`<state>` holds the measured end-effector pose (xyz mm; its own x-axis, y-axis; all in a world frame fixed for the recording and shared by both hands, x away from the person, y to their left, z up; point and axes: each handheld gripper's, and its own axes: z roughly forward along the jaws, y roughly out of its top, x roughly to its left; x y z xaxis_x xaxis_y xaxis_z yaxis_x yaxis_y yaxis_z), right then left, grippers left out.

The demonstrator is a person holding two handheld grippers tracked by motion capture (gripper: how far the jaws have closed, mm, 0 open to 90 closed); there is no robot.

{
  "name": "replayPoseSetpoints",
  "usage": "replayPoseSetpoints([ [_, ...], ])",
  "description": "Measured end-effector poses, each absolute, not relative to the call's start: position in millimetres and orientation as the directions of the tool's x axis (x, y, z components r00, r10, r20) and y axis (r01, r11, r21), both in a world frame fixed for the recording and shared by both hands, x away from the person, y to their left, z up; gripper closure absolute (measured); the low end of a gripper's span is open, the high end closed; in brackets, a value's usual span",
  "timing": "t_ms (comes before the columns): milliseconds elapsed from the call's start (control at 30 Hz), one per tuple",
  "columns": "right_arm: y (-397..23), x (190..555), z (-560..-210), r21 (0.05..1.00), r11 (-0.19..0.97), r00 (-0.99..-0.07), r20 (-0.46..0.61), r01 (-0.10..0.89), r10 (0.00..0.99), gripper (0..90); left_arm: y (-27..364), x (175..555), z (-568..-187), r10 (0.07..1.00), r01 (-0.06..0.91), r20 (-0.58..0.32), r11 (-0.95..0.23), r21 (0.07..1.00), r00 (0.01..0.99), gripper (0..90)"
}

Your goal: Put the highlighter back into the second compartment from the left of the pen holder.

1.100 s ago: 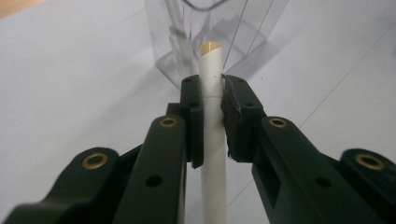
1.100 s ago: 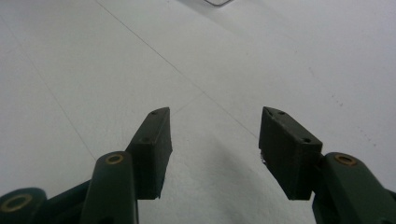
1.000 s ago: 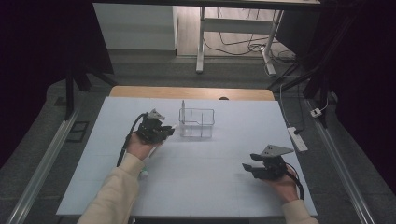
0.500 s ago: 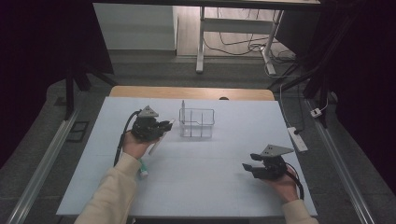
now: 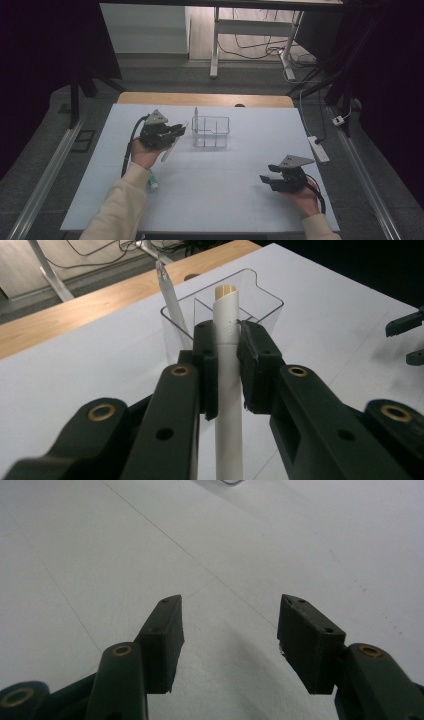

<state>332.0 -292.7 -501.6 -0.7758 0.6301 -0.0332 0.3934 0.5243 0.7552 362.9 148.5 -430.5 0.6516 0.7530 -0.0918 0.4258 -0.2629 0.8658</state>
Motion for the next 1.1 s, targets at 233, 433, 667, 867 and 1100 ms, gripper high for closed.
replayPoseSetpoints([
  [233, -292.7, 332.2, -502.4, 0.754, 0.525, -0.775, -0.033, 0.395, 0.631, 43.0, 147.8, 360.9, -427.3, 0.752, 0.399, -0.084, -0.248, 0.883, 0.653, 78.7],
  [433, -292.7, 332.1, -502.5, 0.754, 0.525, -0.775, -0.033, 0.395, 0.631, 43.0, 149.5, 360.5, -425.0, 0.752, 0.390, -0.091, -0.231, 0.891, 0.653, 78.7],
  [667, -292.4, 332.4, -503.3, 0.748, 0.530, -0.774, -0.033, 0.401, 0.632, 42.9, 149.7, 359.5, -422.2, 0.757, 0.366, -0.078, -0.220, 0.904, 0.649, 78.7],
  [867, -292.1, 332.5, -503.9, 0.746, 0.530, -0.774, -0.032, 0.402, 0.632, 43.0, 147.7, 359.3, -418.6, 0.758, 0.347, -0.067, -0.217, 0.912, 0.649, 78.7],
  [1100, -292.3, 332.6, -503.8, 0.746, 0.532, -0.774, -0.035, 0.400, 0.632, 43.0, 143.2, 360.5, -413.7, 0.755, 0.332, -0.058, -0.217, 0.918, 0.653, 78.7],
])
